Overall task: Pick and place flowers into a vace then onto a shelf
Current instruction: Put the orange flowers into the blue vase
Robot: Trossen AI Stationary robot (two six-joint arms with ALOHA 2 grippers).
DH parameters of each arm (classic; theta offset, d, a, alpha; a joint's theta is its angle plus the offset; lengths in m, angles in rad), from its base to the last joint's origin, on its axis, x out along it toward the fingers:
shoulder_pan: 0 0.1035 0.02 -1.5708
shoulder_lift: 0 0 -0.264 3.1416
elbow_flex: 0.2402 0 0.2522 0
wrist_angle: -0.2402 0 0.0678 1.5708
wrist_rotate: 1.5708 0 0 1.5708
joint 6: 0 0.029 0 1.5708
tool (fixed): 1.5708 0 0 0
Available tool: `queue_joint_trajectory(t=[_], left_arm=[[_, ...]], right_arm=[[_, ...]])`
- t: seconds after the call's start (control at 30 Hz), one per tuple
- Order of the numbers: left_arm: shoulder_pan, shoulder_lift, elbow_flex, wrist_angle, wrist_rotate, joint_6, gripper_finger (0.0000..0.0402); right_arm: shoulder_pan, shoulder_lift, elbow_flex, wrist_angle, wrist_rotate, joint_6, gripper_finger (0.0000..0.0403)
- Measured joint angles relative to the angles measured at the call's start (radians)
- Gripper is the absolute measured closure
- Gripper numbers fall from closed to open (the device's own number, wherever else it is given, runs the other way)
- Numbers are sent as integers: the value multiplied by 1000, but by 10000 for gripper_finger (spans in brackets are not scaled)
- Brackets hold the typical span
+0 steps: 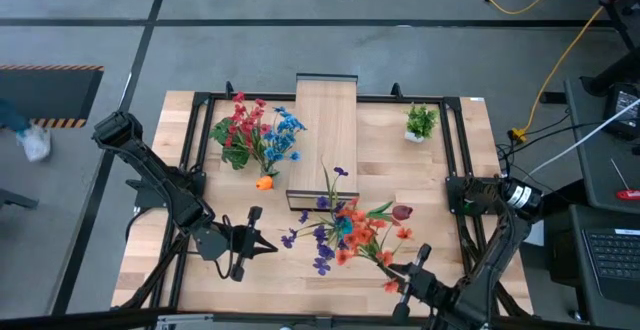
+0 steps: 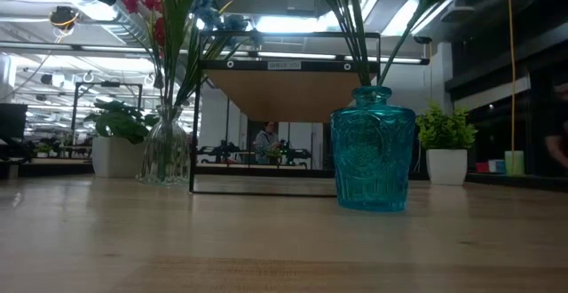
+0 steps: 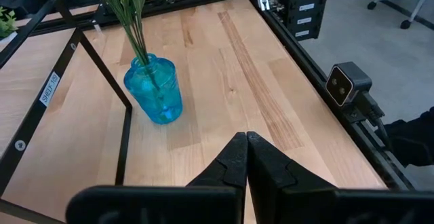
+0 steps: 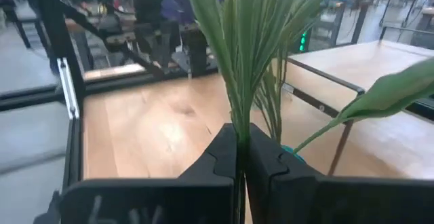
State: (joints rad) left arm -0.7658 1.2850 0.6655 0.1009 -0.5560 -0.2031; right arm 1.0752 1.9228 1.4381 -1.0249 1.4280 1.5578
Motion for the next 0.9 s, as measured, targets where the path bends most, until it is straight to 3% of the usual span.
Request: queue_joint_trajectory(t=[0.17, 0.57, 0.9], left_arm=[[0, 0, 0, 0, 0, 0, 398], [0, 0, 0, 0, 0, -1, 398], [0, 0, 0, 34, 0, -3, 396]], right_arm=[[9, -69, 43, -68, -62, -76, 396], [79, -299, 45, -28, -358, -412, 396], [148, -378, -4, 48, -459, -444, 397]])
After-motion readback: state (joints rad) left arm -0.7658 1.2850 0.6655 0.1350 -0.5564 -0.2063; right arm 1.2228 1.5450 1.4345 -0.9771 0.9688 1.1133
